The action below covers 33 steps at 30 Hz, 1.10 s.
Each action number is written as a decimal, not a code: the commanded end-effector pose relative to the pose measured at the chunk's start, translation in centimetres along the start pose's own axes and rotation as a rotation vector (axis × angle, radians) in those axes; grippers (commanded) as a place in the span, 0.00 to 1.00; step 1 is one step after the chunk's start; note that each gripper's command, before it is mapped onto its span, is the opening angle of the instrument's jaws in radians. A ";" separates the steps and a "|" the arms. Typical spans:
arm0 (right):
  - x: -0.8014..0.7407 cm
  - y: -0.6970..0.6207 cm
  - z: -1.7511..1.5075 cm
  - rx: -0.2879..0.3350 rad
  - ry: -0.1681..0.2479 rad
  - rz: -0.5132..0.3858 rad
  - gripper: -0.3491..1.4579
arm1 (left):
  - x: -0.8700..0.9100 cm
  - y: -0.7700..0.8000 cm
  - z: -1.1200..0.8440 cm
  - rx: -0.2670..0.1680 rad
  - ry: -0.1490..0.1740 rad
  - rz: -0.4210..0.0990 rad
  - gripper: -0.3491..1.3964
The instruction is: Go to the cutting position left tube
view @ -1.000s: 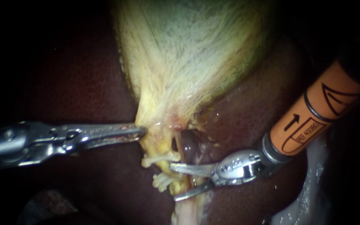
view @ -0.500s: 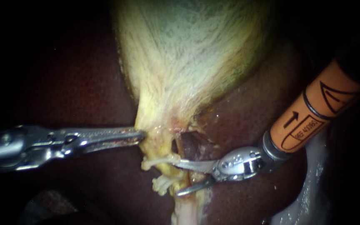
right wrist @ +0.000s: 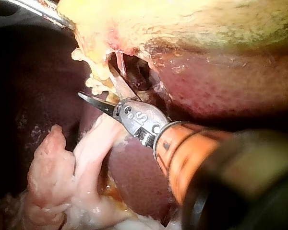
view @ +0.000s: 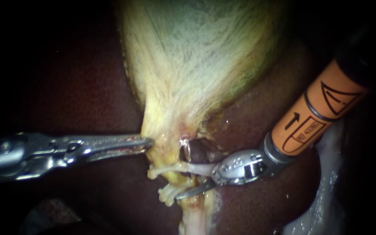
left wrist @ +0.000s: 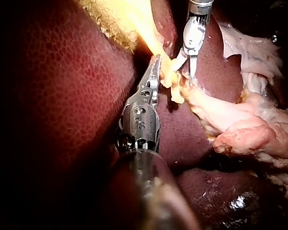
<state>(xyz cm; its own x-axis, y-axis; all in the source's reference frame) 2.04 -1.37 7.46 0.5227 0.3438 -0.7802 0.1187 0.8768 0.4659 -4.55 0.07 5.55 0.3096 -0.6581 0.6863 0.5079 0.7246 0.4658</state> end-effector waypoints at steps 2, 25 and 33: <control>0.00 -0.02 0.05 0.015 0.000 -0.011 0.97 | 0.00 0.00 0.01 0.000 0.000 0.000 0.00; 0.20 0.06 0.39 0.052 0.001 -0.193 0.92 | 0.01 -0.02 0.05 0.003 0.000 0.000 0.00; 0.23 0.11 0.47 0.051 -0.005 -0.267 0.91 | 0.01 -0.02 0.07 0.003 0.000 0.001 0.00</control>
<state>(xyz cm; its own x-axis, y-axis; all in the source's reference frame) 2.57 -1.35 7.53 0.4704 0.0938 -0.8774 0.2989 0.9186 0.2585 -4.61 0.06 5.58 0.3095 -0.6577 0.6868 0.5054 0.7256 0.4670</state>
